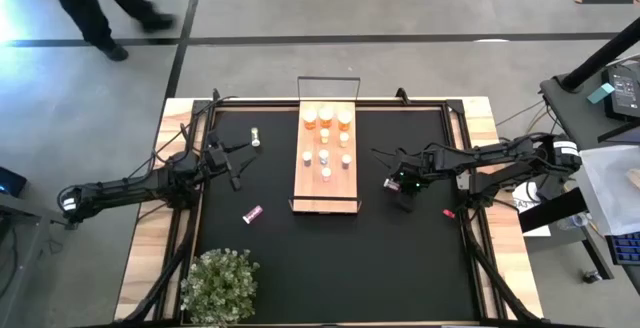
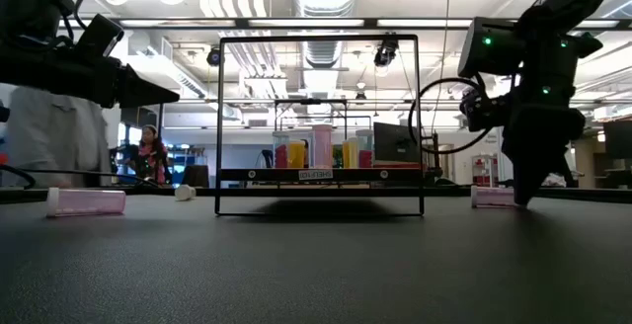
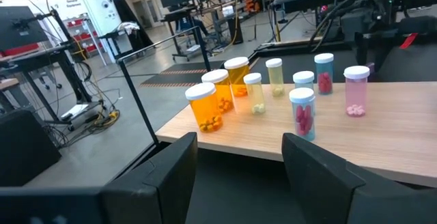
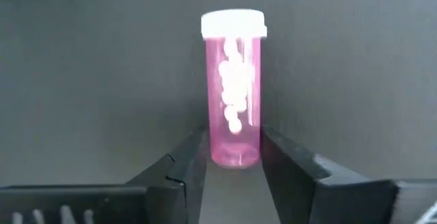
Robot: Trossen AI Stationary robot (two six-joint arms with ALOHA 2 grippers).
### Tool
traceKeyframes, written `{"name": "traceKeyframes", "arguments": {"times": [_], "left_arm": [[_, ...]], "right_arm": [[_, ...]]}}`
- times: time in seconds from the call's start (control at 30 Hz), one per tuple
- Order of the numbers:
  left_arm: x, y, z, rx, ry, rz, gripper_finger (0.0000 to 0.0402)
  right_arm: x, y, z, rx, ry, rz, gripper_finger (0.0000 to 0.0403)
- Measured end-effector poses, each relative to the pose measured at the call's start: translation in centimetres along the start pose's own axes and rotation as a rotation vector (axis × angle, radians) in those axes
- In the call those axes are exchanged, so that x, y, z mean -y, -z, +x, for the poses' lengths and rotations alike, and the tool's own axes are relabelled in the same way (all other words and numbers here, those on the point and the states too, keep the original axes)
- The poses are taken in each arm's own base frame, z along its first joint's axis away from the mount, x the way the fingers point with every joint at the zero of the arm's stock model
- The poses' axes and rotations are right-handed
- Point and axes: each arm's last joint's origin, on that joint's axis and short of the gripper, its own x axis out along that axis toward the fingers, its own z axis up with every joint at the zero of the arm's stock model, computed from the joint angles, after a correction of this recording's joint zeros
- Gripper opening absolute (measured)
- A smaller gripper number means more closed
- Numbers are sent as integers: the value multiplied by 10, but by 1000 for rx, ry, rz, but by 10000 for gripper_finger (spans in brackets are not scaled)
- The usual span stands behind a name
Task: Pick and place medicine bottles onto shelf by color
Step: Put the bottom pink medicine bottle on the shelf aligned with the other pink medicine bottle
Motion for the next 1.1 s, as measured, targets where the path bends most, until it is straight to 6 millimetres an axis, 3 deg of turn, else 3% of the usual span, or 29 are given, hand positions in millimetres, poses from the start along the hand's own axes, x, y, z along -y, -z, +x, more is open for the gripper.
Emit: {"name": "traceKeyframes", "arguments": {"times": [0.43,1.1], "left_arm": [[0,0,0,0,0,0,199],[0,0,0,0,0,0,199]], "right_arm": [[-7,-21,-16,75,-22,-18,213],[-4,-17,-12,81,30,-15,219]]}}
